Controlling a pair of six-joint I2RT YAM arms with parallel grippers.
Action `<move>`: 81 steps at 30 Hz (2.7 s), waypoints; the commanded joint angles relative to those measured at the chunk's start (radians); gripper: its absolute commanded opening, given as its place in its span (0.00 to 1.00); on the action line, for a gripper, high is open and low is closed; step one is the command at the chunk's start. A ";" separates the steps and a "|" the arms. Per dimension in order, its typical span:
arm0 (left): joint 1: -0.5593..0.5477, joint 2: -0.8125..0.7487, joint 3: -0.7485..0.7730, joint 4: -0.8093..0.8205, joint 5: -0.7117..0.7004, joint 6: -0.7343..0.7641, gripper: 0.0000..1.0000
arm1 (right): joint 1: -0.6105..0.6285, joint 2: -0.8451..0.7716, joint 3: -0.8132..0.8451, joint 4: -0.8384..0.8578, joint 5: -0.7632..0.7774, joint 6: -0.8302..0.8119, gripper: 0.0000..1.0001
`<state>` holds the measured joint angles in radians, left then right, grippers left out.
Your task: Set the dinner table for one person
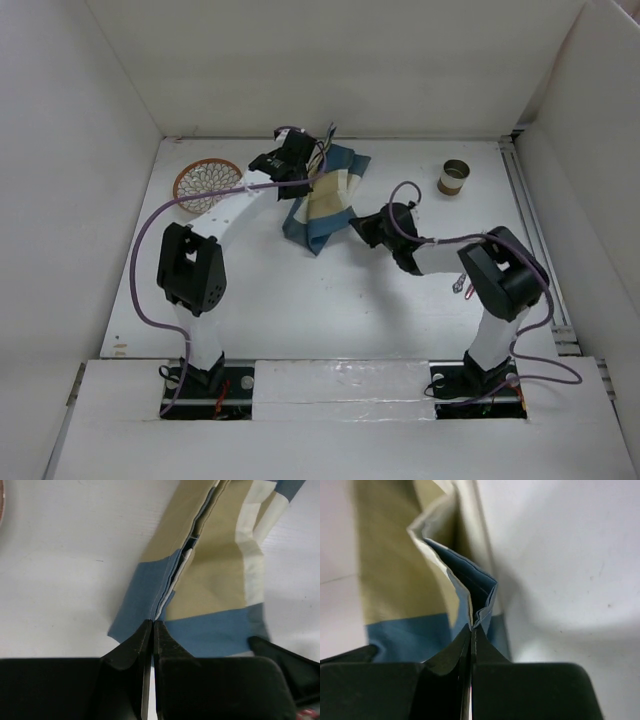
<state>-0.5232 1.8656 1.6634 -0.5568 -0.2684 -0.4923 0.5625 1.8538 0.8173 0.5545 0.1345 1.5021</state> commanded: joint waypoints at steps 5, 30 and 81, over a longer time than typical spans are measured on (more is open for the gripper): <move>0.074 -0.147 -0.042 0.031 -0.031 -0.071 0.00 | -0.166 -0.322 -0.020 -0.265 0.005 -0.302 0.00; 0.097 -0.336 0.202 -0.054 0.043 -0.098 0.00 | -0.518 -0.726 0.388 -0.886 -0.298 -0.907 0.00; 0.285 -0.731 -0.590 0.440 0.354 -0.086 0.99 | -0.452 -0.529 0.296 -0.737 -0.400 -1.112 1.00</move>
<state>-0.2401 1.0660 0.9955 -0.1215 0.0242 -0.5674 0.0437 1.1862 0.9825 -0.1829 -0.3401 0.4412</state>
